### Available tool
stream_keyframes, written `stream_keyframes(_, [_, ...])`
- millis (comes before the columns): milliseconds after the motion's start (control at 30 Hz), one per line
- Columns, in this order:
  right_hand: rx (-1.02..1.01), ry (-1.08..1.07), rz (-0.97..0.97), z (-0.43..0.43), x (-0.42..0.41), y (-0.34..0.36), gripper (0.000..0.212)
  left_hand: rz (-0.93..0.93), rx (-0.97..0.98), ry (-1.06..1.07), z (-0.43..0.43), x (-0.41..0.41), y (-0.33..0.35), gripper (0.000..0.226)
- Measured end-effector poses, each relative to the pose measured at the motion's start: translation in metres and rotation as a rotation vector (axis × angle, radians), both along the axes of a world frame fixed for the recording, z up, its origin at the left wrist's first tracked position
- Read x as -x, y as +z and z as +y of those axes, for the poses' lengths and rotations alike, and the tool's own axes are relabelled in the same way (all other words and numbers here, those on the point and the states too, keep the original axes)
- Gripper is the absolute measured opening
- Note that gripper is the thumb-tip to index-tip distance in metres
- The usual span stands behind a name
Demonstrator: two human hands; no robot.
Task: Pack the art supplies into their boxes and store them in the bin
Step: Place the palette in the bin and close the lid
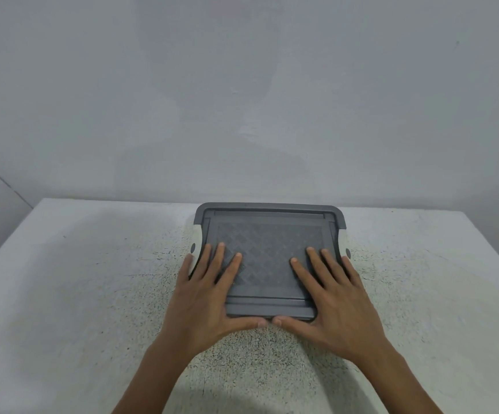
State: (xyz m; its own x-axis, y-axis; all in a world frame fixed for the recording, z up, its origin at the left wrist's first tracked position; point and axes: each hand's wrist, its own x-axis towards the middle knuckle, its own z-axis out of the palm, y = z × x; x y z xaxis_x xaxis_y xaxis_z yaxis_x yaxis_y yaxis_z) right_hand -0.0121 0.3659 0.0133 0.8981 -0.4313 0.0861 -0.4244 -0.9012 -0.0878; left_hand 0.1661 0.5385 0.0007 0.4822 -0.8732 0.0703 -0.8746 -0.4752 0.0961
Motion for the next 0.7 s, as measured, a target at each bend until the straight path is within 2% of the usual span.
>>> stream_keyframes(200, [-0.003, -0.028, -0.012, -0.019, -0.023, 0.004, 0.104, -0.027, 0.006, -0.006, -0.021, -0.026, -0.001, 0.119])
stream_keyframes(433, [0.006, -0.050, -0.034, -0.050, -0.055, 0.005, 0.106, -0.043, -0.038, 0.007, -0.055, -0.059, 0.007, 0.129])
stream_keyframes(700, [0.024, -0.055, -0.050, -0.084, -0.088, 0.009, 0.111, -0.039, 0.053, 0.011, -0.087, -0.089, 0.008, 0.128])
